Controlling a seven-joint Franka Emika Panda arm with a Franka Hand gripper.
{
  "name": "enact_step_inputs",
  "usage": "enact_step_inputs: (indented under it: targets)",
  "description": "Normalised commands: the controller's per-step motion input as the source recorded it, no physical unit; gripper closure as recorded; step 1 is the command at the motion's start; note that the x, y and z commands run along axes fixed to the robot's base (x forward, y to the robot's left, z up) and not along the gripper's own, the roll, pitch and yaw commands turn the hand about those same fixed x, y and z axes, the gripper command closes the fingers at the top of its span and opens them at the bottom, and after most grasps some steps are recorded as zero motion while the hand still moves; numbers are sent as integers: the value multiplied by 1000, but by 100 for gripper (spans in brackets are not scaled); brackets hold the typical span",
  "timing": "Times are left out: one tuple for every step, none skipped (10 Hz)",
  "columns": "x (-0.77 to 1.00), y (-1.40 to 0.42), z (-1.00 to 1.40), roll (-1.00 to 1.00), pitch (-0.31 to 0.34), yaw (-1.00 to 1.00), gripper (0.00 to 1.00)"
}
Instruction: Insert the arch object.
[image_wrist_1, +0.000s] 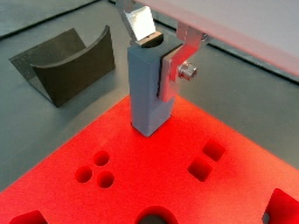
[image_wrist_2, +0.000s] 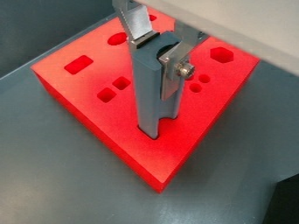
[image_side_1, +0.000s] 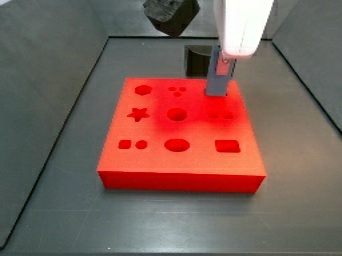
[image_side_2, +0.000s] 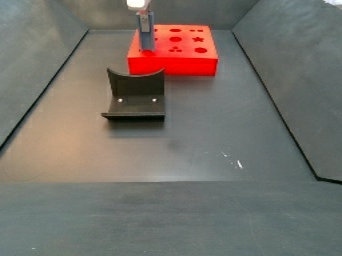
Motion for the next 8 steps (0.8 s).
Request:
enact_step_inputs:
  targets:
    - [0,0,-183,0,0,0,100]
    - [123,0,-326,71,0,0,100]
    - [106,0,-520,69,0,0,100]
    - [137,0,-671,9,0,0,100]
    - [146,-3,-763,0,0,0,100]
    - [89,0,-800,7,-10,0,100]
    - [23,-17,-834,31,-30,0,100]
    - [0,0,-620,27,-43,0,100]
